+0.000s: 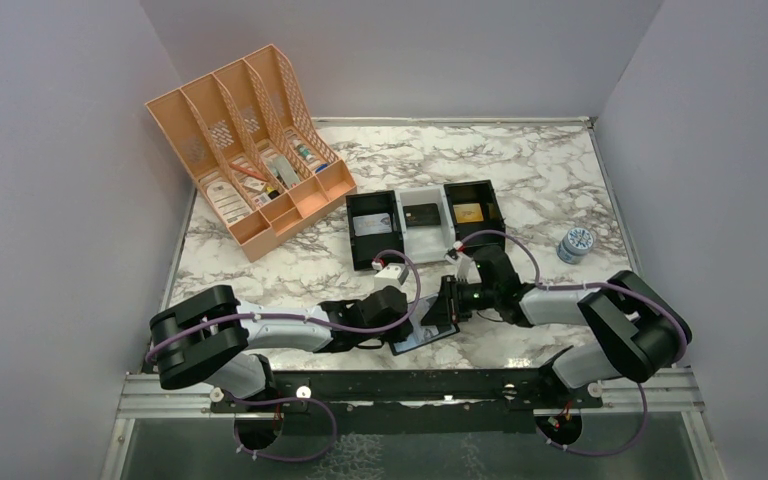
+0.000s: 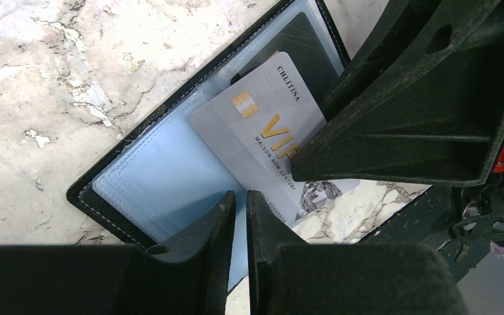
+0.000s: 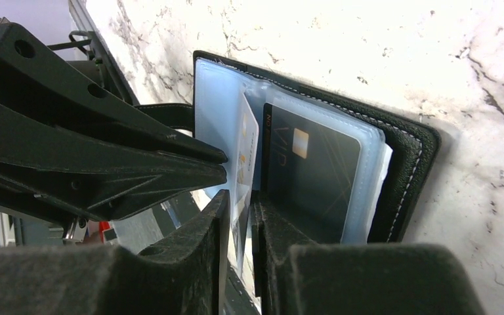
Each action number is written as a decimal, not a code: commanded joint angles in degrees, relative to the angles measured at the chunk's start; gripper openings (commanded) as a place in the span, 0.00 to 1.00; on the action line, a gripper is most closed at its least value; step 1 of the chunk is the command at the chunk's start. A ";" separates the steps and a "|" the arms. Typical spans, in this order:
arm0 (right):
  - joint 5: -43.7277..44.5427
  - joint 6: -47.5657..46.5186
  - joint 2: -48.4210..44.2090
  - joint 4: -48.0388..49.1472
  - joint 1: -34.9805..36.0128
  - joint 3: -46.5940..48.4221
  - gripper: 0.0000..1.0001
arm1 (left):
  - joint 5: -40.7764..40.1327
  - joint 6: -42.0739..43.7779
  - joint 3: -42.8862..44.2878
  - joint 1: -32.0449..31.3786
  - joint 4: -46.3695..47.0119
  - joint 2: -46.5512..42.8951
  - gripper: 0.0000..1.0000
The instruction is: Take the credit cards out of the card holder
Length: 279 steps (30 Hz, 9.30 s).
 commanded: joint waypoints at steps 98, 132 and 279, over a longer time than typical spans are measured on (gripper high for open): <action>28.82 -4.89 -41.56 -33.24 -0.28 3.85 0.01 | -16.06 24.63 13.79 19.21 -42.54 -25.44 0.99; 21.41 -11.08 -35.83 -34.79 -0.27 22.27 0.01 | -21.56 23.47 13.93 19.72 -45.21 -30.08 0.99; 38.37 5.34 -21.09 -30.10 12.10 8.17 0.34 | 21.21 2.05 4.17 20.77 -9.38 -14.95 0.77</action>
